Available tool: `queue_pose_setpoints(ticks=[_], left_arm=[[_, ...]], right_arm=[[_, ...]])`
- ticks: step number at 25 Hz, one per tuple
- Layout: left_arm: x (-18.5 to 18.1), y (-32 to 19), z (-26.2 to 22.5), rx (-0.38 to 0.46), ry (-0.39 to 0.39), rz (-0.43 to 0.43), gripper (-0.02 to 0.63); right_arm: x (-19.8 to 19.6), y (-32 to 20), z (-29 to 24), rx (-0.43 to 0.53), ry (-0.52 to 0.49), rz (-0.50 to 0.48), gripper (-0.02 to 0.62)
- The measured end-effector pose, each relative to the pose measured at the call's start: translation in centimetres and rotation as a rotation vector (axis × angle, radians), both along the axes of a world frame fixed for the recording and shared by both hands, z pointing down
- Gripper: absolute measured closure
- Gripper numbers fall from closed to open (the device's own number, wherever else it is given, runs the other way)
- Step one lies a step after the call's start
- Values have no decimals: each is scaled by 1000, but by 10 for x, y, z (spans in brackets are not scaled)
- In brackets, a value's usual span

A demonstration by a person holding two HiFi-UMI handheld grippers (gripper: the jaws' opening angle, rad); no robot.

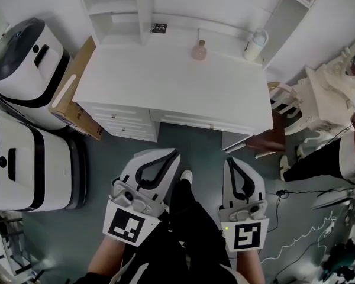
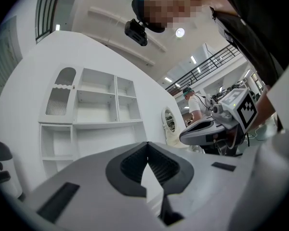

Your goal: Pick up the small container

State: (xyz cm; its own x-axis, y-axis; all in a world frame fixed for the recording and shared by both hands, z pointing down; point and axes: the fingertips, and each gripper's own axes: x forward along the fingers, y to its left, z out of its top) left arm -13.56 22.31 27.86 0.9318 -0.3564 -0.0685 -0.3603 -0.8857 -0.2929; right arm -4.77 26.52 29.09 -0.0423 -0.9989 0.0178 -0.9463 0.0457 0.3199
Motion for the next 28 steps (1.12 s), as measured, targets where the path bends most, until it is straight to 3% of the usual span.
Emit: queue_pose_setpoints(ticks=[19, 28], left_arm=[[94, -91, -12, 3, -18, -110, 605], [121, -123, -14, 11, -25, -164, 606]], right_arm=[[102, -104, -7, -4, -16, -103, 594], [132, -137, -5, -8, -25, -149, 594]])
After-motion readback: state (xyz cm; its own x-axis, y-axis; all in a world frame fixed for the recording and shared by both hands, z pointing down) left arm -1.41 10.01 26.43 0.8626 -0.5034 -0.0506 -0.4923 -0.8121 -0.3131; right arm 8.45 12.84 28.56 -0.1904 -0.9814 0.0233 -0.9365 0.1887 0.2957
